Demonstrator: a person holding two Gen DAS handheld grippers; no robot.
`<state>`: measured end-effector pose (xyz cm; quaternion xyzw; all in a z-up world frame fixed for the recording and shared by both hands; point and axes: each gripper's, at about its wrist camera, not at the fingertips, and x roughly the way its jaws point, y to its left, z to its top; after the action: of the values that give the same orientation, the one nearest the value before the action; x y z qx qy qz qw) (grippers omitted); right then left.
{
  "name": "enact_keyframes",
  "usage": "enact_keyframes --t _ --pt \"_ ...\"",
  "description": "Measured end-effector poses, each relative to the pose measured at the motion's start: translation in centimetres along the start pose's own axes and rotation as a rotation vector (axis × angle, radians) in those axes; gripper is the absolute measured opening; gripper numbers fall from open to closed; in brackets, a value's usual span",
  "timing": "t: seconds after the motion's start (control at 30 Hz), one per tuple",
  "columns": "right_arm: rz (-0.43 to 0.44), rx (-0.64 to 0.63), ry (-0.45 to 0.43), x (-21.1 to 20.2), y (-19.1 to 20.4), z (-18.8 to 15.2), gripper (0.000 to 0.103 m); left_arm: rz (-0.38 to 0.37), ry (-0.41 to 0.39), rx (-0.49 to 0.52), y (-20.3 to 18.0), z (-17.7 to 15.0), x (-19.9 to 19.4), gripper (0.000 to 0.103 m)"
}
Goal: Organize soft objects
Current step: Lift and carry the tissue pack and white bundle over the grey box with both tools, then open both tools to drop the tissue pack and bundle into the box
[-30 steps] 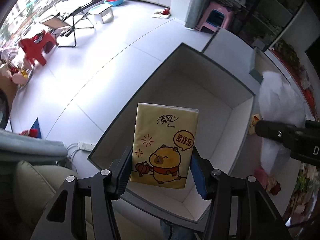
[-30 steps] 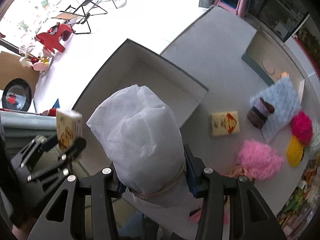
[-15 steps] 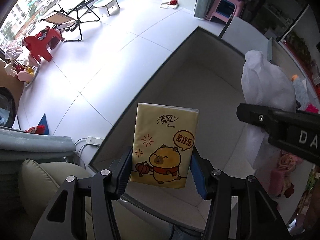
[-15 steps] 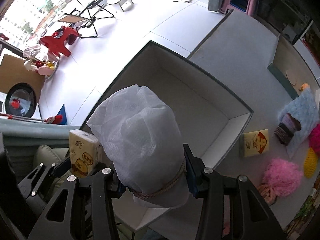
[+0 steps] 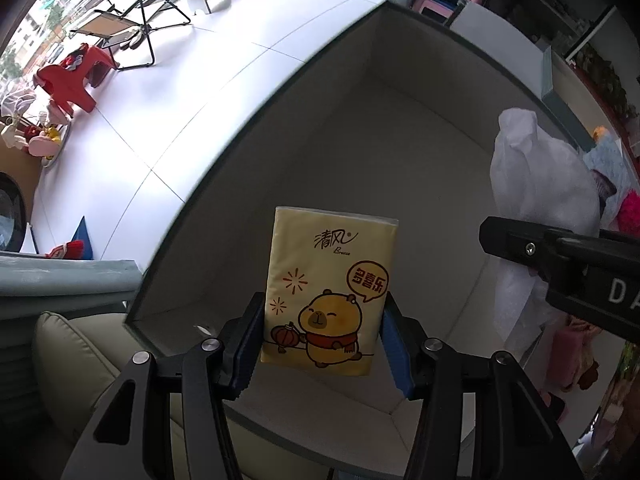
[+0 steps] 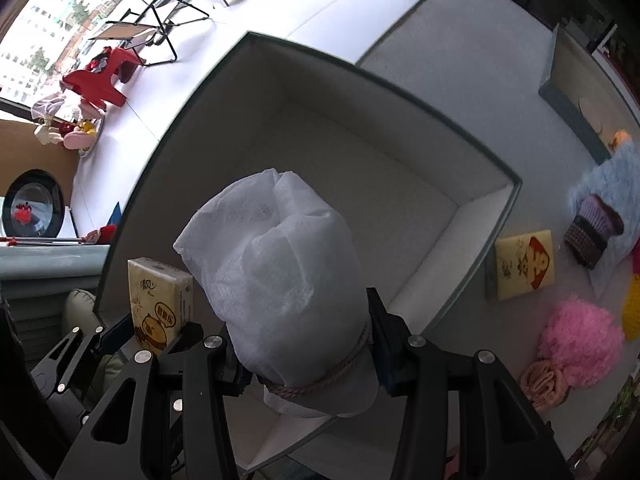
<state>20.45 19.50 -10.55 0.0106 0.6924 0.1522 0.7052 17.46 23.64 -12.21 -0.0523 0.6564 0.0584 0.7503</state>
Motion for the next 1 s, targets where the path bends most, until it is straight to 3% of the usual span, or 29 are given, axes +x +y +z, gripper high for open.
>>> enact_keyframes --t 0.43,0.5,0.53,0.57,0.6,0.7,0.83,1.0 --pt "-0.006 0.015 0.026 0.4 -0.9 -0.8 0.051 0.011 0.001 0.005 -0.5 0.3 0.5 0.056" --pt "0.003 0.008 0.012 0.1 -0.8 -0.7 0.058 0.014 0.002 0.011 -0.7 0.1 0.5 0.065" --pt "0.014 0.007 0.004 -0.1 -0.6 -0.7 0.062 0.014 0.003 0.011 -0.7 0.0 0.5 0.083" --pt "0.027 0.01 -0.006 -0.3 -0.7 -0.9 0.076 0.006 0.005 0.009 -0.7 0.0 0.5 0.101" --pt "0.043 0.017 -0.022 -0.7 -0.7 -0.9 0.088 -0.011 0.007 0.002 -0.7 0.0 0.3 0.103" --pt "0.075 0.035 -0.077 -1.8 -1.1 -1.2 0.102 -0.071 0.005 -0.015 -0.7 -0.2 0.0 0.103" --pt "0.074 0.039 -0.172 -3.8 -1.7 -1.9 0.103 -0.082 0.007 -0.007 -1.1 0.0 -0.7 0.103" --pt "0.09 0.086 -0.218 -5.8 -3.9 -3.6 0.103 -0.102 -0.001 0.058 -3.4 0.0 -2.4 0.103"
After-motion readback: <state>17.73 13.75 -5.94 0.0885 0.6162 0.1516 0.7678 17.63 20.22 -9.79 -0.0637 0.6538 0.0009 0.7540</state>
